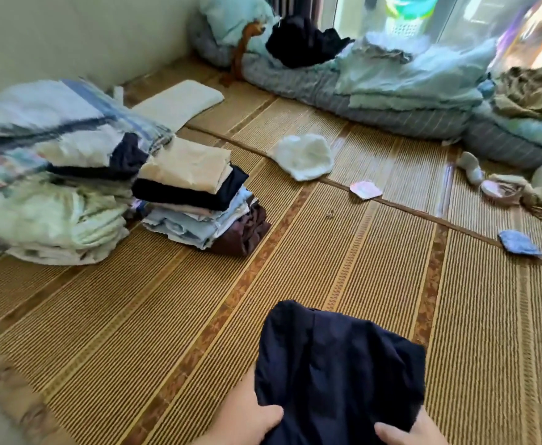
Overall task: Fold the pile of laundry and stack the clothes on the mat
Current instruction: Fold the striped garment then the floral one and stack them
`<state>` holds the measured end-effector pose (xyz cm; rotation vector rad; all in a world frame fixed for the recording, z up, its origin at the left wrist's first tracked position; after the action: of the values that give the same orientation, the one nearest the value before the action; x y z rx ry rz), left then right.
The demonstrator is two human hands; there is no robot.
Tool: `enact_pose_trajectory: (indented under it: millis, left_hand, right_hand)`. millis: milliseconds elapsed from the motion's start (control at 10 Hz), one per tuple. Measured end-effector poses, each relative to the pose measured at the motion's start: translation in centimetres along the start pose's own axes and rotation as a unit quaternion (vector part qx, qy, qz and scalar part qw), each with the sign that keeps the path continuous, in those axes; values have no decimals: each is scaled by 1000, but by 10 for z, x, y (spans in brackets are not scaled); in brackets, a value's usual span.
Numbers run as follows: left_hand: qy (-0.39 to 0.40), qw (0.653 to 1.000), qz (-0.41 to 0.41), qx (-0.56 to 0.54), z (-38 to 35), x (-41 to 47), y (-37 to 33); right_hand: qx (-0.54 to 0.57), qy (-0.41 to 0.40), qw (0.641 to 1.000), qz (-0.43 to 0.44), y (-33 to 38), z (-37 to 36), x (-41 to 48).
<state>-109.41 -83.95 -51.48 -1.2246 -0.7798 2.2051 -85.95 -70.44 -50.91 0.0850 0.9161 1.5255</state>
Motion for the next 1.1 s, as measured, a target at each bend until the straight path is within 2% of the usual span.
enact_pose_trajectory:
  millis: [100,200,300,400,500,600,700,800,900,1000,1100]
  left_hand:
    - [-5,999,-38,10,28,6,-27]
    - [-27,996,-82,-5,59,17,-60]
    - [-57,993,-97,-26,104,42,-90]
    - [-44,985,-158,-62,172,84,-126]
    - [-58,979,-188,-56,260,133,-153]
    - [-122,971,-203,-31,356,183,-166]
    - [-171,964,-199,-36,434,231,-183]
    - [-195,959,-200,-41,475,279,-197]
    - [-188,963,-188,53,470,320,-193]
    - [-112,957,-176,201,427,347,-168]
    - [-67,934,-181,302,398,364,-149]
  right_hand:
    - [629,-45,747,213,132,52,10]
    - [262,-133,952,84,140,28,40]
    - [94,12,994,-54,131,2,34]
    - [136,-47,988,-52,220,10,52]
    - [189,-123,974,-5,302,9,72]
    - [268,-155,950,22,377,-8,94]
    - [336,-143,930,48,442,-33,127]
    - [333,-169,926,58,482,-52,168]
    - [182,-207,961,31,491,-69,208]
    - [-64,-164,984,32,490,-102,235]
    - [-205,-96,964,138,509,-145,248]
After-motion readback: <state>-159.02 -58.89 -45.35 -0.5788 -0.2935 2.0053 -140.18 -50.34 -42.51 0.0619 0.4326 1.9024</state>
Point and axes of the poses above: each hand's wrist, its own x-axis towards the middle knuckle, its own z-axis out of the back of the hand, y = z × x, the point moved 9 cm from there along x, towards the middle knuckle, and after that the axes turned 12 degrees about -y, right-handed, at the moved point
